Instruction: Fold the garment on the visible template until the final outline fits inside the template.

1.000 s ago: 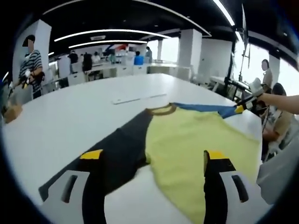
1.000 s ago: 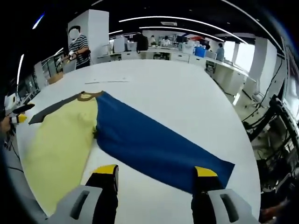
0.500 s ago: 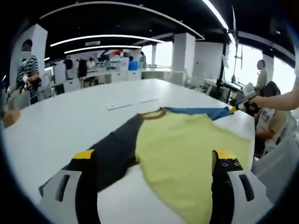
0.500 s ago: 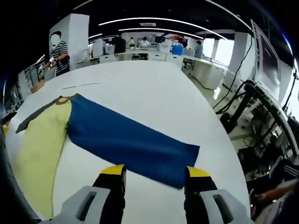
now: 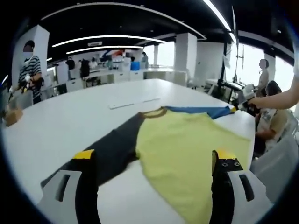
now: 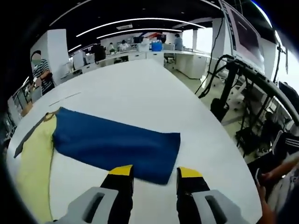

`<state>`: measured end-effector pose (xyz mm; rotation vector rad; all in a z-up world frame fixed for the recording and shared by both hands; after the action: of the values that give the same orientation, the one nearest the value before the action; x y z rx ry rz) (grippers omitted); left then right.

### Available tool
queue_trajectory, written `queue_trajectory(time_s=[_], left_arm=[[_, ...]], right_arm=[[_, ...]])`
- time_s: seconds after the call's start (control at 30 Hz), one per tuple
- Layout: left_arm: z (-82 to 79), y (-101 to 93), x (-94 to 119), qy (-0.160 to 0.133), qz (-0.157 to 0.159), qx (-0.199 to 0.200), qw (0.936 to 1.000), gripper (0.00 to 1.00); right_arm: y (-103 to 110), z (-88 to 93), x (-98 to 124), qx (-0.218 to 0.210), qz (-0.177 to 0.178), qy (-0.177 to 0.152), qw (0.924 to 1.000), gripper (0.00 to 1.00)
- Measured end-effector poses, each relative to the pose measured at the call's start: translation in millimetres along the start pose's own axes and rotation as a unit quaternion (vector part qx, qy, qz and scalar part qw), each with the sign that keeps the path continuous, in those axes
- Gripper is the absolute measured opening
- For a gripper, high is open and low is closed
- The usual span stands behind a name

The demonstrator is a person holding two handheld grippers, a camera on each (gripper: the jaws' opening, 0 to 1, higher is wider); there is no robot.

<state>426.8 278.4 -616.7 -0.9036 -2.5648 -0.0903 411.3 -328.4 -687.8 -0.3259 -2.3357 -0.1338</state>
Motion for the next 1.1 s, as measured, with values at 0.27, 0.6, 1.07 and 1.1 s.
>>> queue_trajectory(time_s=[0.27, 0.6, 1.07, 1.1], left_arm=[[7.2, 2.9, 5.6, 0.01, -0.01, 0.004, 0.9999, 0.99], [8.8, 2.7, 9.0, 0.019, -0.003, -0.006, 0.9998, 0.99], [3.6, -7.8, 9.1, 0.021, 0.035, -0.032, 0.9986, 0.99], [3.5, -8.3, 9.7, 0.021, 0.036, -0.032, 0.9986, 0.99]], right_arm=[[0.8, 4.0, -2.7, -0.001, 0.027, 0.026, 0.9993, 0.23], [-1.5, 1.9, -6.9, -0.022, 0.04, 0.042, 0.998, 0.07], [3.7, -3.1, 8.2, -0.037, 0.022, 0.051, 0.9978, 0.0], [4.5, -5.9, 9.8, -0.03, 0.021, 0.042, 0.9985, 0.0]])
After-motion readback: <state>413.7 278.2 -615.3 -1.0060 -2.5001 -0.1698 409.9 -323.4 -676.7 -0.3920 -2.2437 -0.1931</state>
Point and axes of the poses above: the point that each gripper's makers call its tool centre point, and the gripper's own axes: x roughly backward along the fingers, y roughly to its left, z roughly out of its underside, the point moved 7 cm from there along x, roughly backward along the fingers, and after that the axes turned 3 degrees about z, right-handed, at the moved point
